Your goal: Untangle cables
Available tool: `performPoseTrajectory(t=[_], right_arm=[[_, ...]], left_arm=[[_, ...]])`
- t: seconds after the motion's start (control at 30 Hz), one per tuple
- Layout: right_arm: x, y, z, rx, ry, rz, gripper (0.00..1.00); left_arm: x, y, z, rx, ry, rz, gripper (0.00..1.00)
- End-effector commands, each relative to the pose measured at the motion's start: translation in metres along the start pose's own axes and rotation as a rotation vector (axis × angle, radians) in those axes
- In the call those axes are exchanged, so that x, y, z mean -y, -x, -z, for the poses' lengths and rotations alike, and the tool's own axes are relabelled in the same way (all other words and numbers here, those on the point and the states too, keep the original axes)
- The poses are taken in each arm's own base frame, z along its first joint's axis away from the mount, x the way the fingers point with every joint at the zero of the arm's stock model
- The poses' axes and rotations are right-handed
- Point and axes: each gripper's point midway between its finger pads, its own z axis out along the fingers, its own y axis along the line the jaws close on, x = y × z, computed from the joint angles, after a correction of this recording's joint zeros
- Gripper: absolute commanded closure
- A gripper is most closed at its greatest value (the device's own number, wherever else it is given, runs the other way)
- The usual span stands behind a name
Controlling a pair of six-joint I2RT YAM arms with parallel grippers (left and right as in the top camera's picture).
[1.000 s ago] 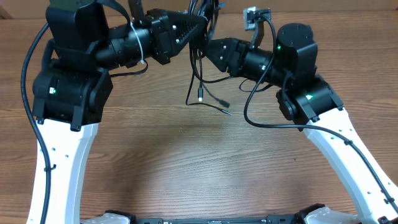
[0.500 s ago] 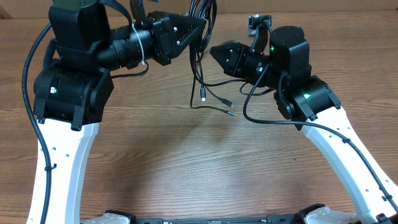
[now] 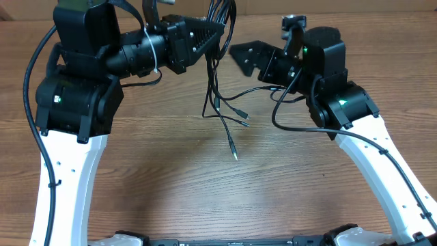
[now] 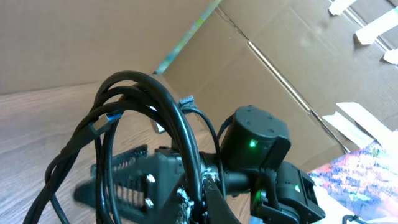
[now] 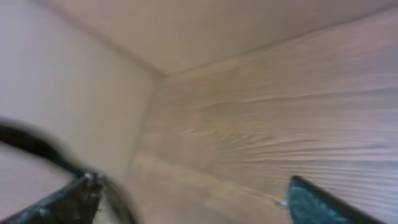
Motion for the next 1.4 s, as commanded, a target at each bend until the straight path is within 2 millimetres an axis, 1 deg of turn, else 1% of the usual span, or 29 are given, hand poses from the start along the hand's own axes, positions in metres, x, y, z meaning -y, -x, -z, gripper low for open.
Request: performPoseTrajectory(t=[0.0, 0.03, 0.07, 0.13, 0.27, 0.33, 0.37, 0.4, 0.43, 0.47, 0.53, 0.57, 0.73, 0.87, 0.93, 1.03, 1.07, 1.1, 1.13, 1.17, 1.2, 1.27, 1.3, 1.33, 1.37], right_arm=[[-0.028, -0.021, 0.002, -0.128, 0.168, -0.006, 0.00], [-0.030, -0.022, 0.003, -0.137, 0.177, -0.024, 0.00], [-0.033, -0.024, 0.003, -0.146, 0.185, -0.037, 0.04], [-0.036, -0.027, 0.002, -0.156, 0.188, -0.071, 0.14], [-0.048, -0.036, -0.002, -0.182, 0.210, -0.105, 0.16], [-0.059, -0.041, -0.004, -0.189, 0.237, -0.093, 0.17], [-0.063, -0.042, -0.005, -0.190, 0.247, -0.091, 0.20], [-0.067, -0.043, -0.005, -0.188, 0.253, -0.087, 0.39], [-0.070, -0.044, -0.006, -0.184, 0.257, -0.079, 0.91], [-0.069, -0.043, -0.008, -0.173, 0.247, -0.077, 0.96], [-0.060, -0.039, -0.011, -0.138, 0.196, -0.074, 0.96], [-0.052, -0.037, -0.012, -0.119, 0.158, -0.062, 0.96], [-0.005, -0.028, -0.009, -0.075, -0.025, 0.010, 0.96], [0.044, -0.016, 0.003, -0.031, -0.217, -0.002, 0.96], [0.062, -0.010, 0.010, -0.012, -0.281, -0.011, 0.96], [0.079, -0.002, 0.019, 0.007, -0.325, -0.041, 0.96], [0.082, 0.000, 0.021, 0.009, -0.329, -0.047, 0.96], [0.084, 0.000, 0.023, 0.001, -0.322, -0.050, 0.90], [0.083, -0.001, 0.023, -0.006, -0.311, -0.043, 0.62], [0.080, -0.002, 0.023, -0.019, -0.292, -0.024, 0.18], [0.076, -0.003, 0.022, -0.032, -0.270, -0.001, 0.03], [0.059, -0.006, 0.018, -0.071, -0.167, 0.111, 0.03], [0.048, -0.008, 0.016, -0.088, -0.108, 0.167, 0.07], [0.031, -0.011, 0.016, -0.110, -0.005, 0.250, 0.13], [0.019, -0.013, 0.016, -0.120, 0.061, 0.296, 0.18]], left_arm=[[0.008, -0.002, 0.004, -0.009, -0.026, -0.045, 0.95], [0.008, -0.003, 0.004, -0.011, -0.028, -0.045, 0.95], [0.011, -0.004, 0.003, -0.015, -0.035, -0.049, 0.96], [0.015, -0.006, 0.000, -0.021, -0.046, -0.060, 0.96], [0.025, -0.009, -0.006, -0.028, -0.077, -0.085, 0.96], [0.031, -0.011, -0.008, -0.031, -0.091, -0.095, 0.96], [0.032, -0.011, -0.009, -0.034, -0.095, -0.096, 0.96], [0.033, -0.012, -0.010, -0.036, -0.099, -0.097, 0.96], [0.034, -0.012, -0.010, -0.037, -0.099, -0.096, 0.96], [0.033, -0.013, -0.010, -0.037, -0.098, -0.095, 0.96], [0.032, -0.013, -0.009, -0.038, -0.094, -0.090, 0.96], [0.031, -0.012, -0.009, -0.038, -0.093, -0.089, 0.96], [0.027, -0.009, -0.004, -0.034, -0.092, -0.083, 0.96], [0.019, -0.005, 0.001, -0.022, -0.073, -0.074, 0.96], [0.016, -0.005, 0.003, -0.024, -0.062, -0.063, 0.96], [0.015, -0.006, 0.003, -0.026, -0.061, -0.060, 0.96], [0.015, -0.006, 0.003, -0.026, -0.061, -0.061, 0.96], [0.015, -0.006, 0.003, -0.026, -0.061, -0.061, 0.96], [0.015, -0.006, 0.003, -0.026, -0.061, -0.061, 0.96], [0.015, -0.007, 0.003, -0.029, -0.060, -0.058, 0.96], [0.015, -0.008, 0.003, -0.031, -0.060, -0.061, 0.96], [0.013, -0.012, 0.003, -0.047, -0.055, -0.075, 0.96], [0.011, -0.015, 0.003, -0.056, -0.049, -0.076, 0.96], [0.006, -0.018, 0.004, -0.068, -0.029, -0.065, 0.96], [0.001, -0.021, 0.004, -0.075, -0.006, -0.054, 0.96]])
